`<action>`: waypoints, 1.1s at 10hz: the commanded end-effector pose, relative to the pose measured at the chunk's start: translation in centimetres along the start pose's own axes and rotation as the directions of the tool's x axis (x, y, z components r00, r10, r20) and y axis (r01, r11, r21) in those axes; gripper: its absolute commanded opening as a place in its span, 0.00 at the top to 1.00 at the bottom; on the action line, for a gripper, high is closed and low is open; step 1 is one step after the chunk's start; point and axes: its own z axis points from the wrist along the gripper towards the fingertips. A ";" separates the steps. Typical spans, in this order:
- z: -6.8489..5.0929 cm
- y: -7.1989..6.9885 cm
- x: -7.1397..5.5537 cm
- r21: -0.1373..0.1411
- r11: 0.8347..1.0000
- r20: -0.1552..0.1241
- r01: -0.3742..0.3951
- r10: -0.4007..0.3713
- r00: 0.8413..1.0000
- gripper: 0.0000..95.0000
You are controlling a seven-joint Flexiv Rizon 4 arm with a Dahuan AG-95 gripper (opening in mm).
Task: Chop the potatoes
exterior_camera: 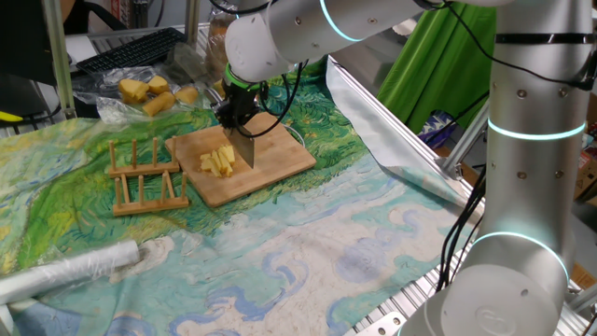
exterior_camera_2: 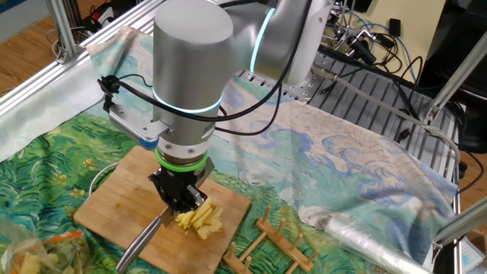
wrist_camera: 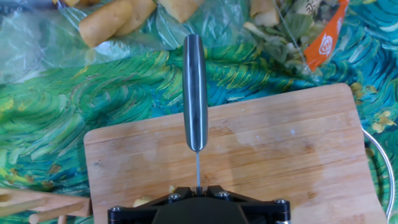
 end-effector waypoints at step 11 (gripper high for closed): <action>5.6 0.2 1.6 -0.035 0.999 0.076 -0.023 0.025 0.997 1.00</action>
